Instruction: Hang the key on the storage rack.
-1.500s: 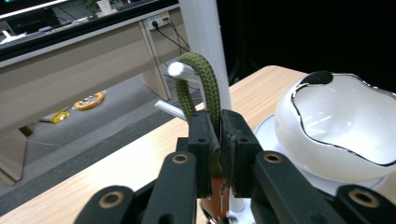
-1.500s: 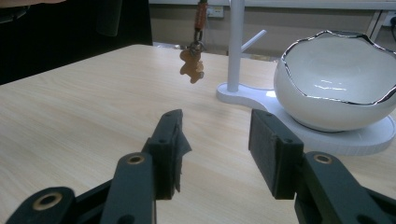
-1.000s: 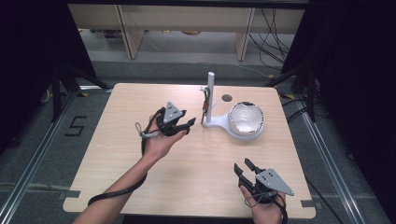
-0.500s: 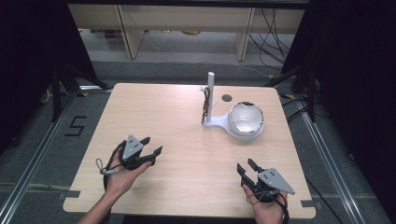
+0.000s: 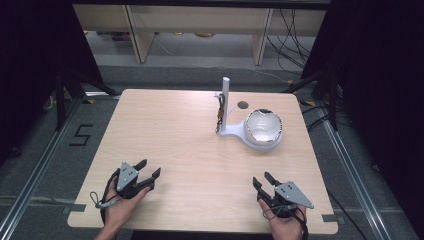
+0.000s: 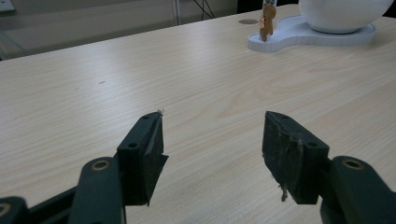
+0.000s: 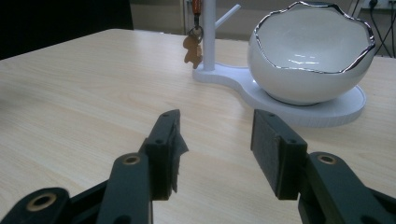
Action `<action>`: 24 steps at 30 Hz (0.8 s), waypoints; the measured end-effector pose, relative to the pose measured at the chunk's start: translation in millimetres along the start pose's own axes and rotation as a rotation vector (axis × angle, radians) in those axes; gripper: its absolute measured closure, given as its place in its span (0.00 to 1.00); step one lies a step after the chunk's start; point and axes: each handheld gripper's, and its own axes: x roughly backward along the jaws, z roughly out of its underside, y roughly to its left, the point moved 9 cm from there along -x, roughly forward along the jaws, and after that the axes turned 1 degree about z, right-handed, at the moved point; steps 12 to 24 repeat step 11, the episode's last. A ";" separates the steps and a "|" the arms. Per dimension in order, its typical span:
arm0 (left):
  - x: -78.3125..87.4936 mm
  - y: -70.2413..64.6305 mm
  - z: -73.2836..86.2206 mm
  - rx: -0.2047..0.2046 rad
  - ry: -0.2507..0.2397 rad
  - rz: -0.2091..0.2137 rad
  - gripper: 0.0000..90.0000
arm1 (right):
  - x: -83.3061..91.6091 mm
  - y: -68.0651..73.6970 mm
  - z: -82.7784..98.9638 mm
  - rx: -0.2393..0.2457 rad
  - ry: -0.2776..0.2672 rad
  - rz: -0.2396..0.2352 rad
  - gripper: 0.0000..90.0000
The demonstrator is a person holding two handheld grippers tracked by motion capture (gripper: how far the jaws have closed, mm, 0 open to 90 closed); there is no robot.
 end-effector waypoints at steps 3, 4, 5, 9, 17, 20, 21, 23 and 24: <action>-0.5 -0.9 2.1 -0.001 0.004 -0.006 0.43 | -0.1 -2.4 0.7 -0.001 -0.005 0.008 0.59; -0.1 -1.5 2.3 -0.010 0.008 -0.008 0.43 | -0.1 -2.0 1.7 -0.004 0.001 0.002 0.59; -0.1 -2.3 2.4 -0.023 0.010 -0.009 0.43 | 0.0 -0.9 1.7 -0.015 -0.006 -0.010 0.59; -0.4 -2.6 2.5 -0.021 0.011 -0.012 0.43 | 1.1 -3.6 3.3 -0.008 -0.001 0.008 0.59; -0.4 -2.7 2.6 -0.018 0.011 -0.012 0.43 | 0.8 -3.1 3.2 0.001 -0.009 -0.006 0.59; -0.4 -2.7 2.6 -0.018 0.011 -0.012 0.43 | 0.8 -3.1 3.2 0.001 -0.009 -0.006 0.59; -0.4 -2.7 2.6 -0.018 0.011 -0.012 0.43 | 0.8 -3.1 3.2 0.001 -0.009 -0.006 0.59; -0.4 -2.7 2.6 -0.018 0.011 -0.012 0.43 | 0.8 -3.1 3.2 0.001 -0.009 -0.006 0.59; -0.4 -2.7 2.6 -0.018 0.011 -0.012 0.43 | 0.8 -3.1 3.2 0.001 -0.009 -0.006 0.59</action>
